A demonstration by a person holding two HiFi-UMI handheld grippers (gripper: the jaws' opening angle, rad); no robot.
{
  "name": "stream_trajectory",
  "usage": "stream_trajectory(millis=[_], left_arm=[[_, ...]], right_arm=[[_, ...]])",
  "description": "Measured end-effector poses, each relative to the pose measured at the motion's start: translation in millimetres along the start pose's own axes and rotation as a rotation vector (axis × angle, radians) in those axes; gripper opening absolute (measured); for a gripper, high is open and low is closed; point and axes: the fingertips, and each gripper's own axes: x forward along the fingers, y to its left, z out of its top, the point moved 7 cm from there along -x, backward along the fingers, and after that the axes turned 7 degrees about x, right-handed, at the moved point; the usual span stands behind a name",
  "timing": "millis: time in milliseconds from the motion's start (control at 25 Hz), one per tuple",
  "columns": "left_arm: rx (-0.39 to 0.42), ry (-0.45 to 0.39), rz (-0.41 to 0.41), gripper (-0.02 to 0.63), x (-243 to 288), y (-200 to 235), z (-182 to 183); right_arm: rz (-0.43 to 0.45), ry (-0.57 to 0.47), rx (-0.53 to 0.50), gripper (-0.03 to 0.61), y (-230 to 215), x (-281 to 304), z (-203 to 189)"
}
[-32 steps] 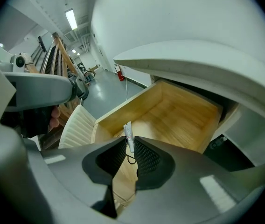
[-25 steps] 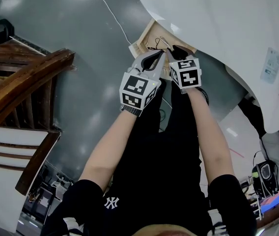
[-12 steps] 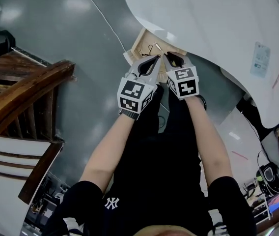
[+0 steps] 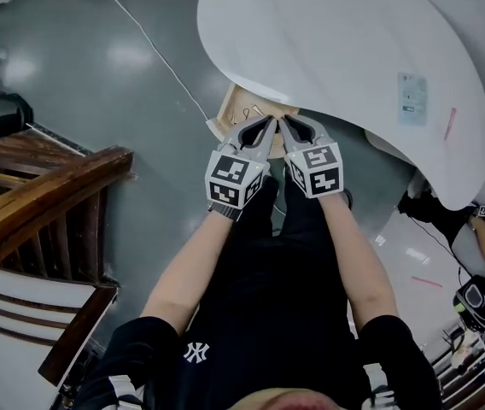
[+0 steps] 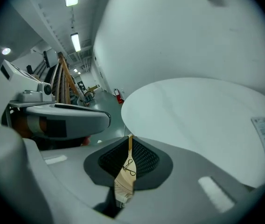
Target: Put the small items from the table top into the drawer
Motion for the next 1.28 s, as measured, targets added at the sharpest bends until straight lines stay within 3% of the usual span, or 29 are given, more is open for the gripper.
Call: stream_trajectory(millis=[720, 1280], left_arm=[[0.115, -0.049, -0.211, 0.000, 47.1, -105.8, 73.1], [0.141, 0.014, -0.299, 0.000, 119.2, -169.0, 92.5]], right_arm=[[-0.167, -0.167, 0.077, 0.067, -63.5, -128.0, 27.5], [-0.280, -0.183, 0.161, 0.123, -153.2, -182.8, 22.8]])
